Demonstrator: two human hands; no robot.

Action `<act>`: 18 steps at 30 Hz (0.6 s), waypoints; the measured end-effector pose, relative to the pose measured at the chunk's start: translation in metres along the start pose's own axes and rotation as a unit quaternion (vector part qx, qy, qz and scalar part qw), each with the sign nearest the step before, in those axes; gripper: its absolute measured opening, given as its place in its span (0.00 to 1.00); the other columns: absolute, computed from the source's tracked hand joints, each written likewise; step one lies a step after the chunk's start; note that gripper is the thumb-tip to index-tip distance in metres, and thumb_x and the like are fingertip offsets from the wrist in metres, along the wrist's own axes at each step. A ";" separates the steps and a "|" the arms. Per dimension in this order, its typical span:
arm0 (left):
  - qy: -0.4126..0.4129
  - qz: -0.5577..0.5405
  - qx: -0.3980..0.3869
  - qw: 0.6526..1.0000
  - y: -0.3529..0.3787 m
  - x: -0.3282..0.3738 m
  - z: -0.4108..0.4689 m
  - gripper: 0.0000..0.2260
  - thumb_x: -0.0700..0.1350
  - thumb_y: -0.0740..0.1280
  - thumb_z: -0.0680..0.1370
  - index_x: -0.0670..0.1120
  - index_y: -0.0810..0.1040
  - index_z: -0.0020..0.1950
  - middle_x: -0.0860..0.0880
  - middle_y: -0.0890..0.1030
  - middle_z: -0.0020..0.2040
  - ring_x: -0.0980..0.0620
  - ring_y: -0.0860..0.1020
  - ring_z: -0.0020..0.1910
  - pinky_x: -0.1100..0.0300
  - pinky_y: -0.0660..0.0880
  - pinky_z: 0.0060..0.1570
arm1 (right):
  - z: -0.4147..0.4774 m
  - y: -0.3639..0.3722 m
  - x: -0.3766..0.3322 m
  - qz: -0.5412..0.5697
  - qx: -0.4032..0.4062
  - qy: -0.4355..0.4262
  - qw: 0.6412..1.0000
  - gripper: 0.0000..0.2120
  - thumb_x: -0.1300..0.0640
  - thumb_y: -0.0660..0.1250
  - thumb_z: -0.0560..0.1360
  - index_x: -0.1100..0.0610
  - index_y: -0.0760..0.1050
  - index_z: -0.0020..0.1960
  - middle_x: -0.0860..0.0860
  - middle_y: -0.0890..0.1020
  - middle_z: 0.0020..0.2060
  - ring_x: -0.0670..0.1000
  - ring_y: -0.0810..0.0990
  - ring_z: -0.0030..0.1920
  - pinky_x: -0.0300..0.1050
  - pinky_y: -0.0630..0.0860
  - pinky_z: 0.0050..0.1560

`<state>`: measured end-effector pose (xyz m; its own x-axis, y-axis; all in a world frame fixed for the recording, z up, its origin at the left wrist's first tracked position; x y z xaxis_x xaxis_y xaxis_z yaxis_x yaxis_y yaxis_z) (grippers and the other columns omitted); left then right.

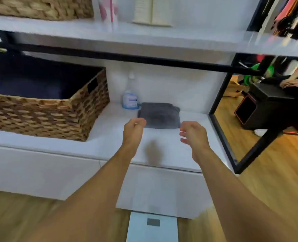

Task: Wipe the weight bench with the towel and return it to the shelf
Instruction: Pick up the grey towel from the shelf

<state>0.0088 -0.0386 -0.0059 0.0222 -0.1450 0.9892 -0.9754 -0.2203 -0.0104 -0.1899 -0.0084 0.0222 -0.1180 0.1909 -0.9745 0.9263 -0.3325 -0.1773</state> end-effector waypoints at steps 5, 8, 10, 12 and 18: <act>0.041 -0.023 0.055 0.997 0.032 -0.055 0.110 0.09 0.47 0.65 0.77 0.44 0.77 0.55 0.44 0.79 0.54 0.43 0.77 0.57 0.49 0.74 0.59 | 0.118 0.032 0.055 -0.064 0.018 -0.039 0.997 0.14 0.56 0.64 0.77 0.59 0.73 0.62 0.54 0.78 0.49 0.55 0.75 0.47 0.49 0.75 0.48; 0.043 0.030 0.083 0.995 0.039 -0.077 0.161 0.22 0.56 0.65 0.77 0.41 0.74 0.63 0.42 0.78 0.61 0.42 0.77 0.58 0.49 0.75 0.59 | 0.168 0.048 0.078 -0.097 0.019 -0.020 0.995 0.25 0.44 0.64 0.77 0.61 0.67 0.66 0.52 0.75 0.46 0.53 0.75 0.44 0.49 0.74 0.47; 0.051 0.099 0.073 0.991 0.045 -0.079 0.189 0.30 0.63 0.64 0.75 0.43 0.72 0.67 0.44 0.78 0.62 0.43 0.77 0.59 0.55 0.74 0.55 | 0.196 0.056 0.081 -0.139 0.030 -0.006 0.990 0.36 0.37 0.63 0.75 0.61 0.62 0.72 0.57 0.76 0.59 0.57 0.77 0.52 0.50 0.75 0.53; 0.051 0.141 0.054 0.987 0.051 -0.078 0.206 0.34 0.66 0.65 0.73 0.44 0.70 0.69 0.44 0.77 0.64 0.43 0.76 0.60 0.57 0.71 0.54 | 0.216 0.067 0.078 -0.174 0.031 -0.026 0.984 0.38 0.36 0.64 0.75 0.61 0.63 0.73 0.59 0.74 0.65 0.61 0.76 0.60 0.53 0.74 0.60; 0.042 0.184 0.021 0.982 0.045 -0.080 0.217 0.21 0.52 0.72 0.71 0.44 0.71 0.59 0.45 0.77 0.52 0.50 0.74 0.40 0.58 0.72 0.45 | 0.225 0.089 0.082 -0.117 -0.026 -0.030 0.992 0.15 0.54 0.72 0.73 0.56 0.73 0.57 0.56 0.79 0.44 0.56 0.80 0.42 0.44 0.74 0.37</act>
<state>0.0111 -0.2460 -0.1175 -0.3507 -0.1430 0.9255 -0.9038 -0.2070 -0.3745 -0.1980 -0.2300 -0.1044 -0.3517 0.2009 -0.9143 0.8883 -0.2367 -0.3937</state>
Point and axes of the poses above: each hand's wrist, its own z-axis towards the middle knuckle, its own y-axis out of the palm, x = y × z, the point moved 4 cm from there along z, towards the middle knuckle
